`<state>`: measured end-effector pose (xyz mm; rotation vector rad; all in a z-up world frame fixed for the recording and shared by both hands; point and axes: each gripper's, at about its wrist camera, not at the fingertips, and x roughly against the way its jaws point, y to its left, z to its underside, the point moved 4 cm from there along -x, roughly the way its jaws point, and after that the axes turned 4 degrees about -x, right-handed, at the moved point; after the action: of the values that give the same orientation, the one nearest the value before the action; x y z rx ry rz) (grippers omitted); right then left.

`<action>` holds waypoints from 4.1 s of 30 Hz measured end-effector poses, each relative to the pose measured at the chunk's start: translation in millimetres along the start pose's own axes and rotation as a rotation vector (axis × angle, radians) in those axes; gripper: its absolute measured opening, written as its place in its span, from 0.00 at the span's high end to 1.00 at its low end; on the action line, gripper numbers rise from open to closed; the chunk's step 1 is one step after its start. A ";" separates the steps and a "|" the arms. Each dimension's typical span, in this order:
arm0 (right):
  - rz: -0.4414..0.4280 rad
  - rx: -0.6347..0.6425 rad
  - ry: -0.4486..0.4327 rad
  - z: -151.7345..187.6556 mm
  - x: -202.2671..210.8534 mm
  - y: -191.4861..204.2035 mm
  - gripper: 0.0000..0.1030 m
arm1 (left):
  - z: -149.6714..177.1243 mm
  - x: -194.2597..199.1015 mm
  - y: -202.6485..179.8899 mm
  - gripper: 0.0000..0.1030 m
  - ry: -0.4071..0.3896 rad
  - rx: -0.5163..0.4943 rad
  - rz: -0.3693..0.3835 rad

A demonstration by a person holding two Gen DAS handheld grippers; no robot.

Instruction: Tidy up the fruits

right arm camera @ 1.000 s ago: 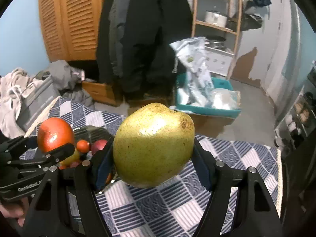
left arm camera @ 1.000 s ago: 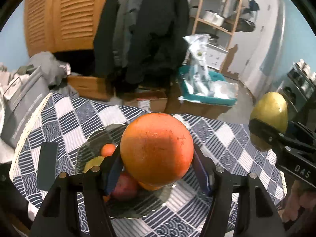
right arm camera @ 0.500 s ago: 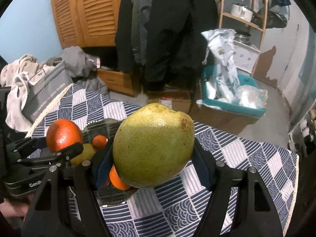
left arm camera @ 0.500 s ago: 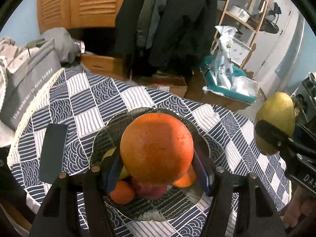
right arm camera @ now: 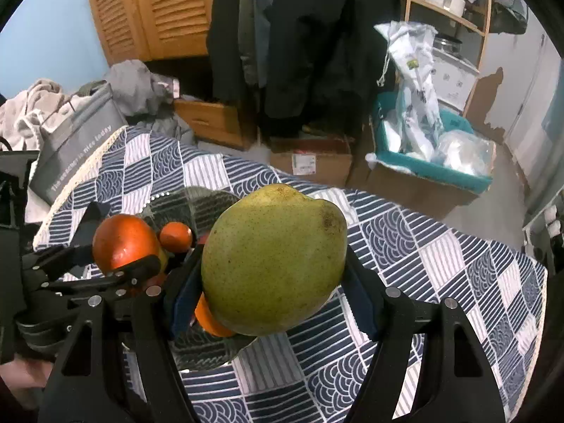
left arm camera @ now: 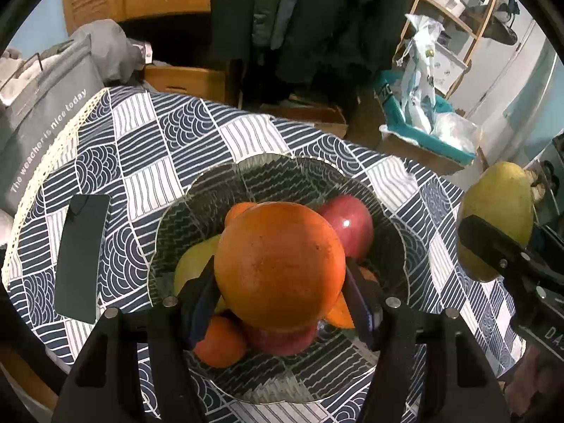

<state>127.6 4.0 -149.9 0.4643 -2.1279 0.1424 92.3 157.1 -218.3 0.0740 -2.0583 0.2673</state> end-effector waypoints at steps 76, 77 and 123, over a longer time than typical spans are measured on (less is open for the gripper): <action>-0.005 0.027 -0.253 -34.6 116.0 6.9 0.20 | -7.7 145.9 -1.5 0.13 -0.244 0.025 -0.043; 0.000 0.029 -0.266 -35.1 121.4 6.0 0.20 | -8.1 150.0 -2.7 0.13 -0.255 0.021 -0.047; 0.144 -0.072 -0.470 -19.9 210.6 -62.1 0.19 | -20.3 239.0 -53.4 0.01 -0.561 -0.093 -0.108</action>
<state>60.7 -105.3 29.5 0.3232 -2.6191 0.0391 3.1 123.9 8.2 0.2226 -2.6098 0.0858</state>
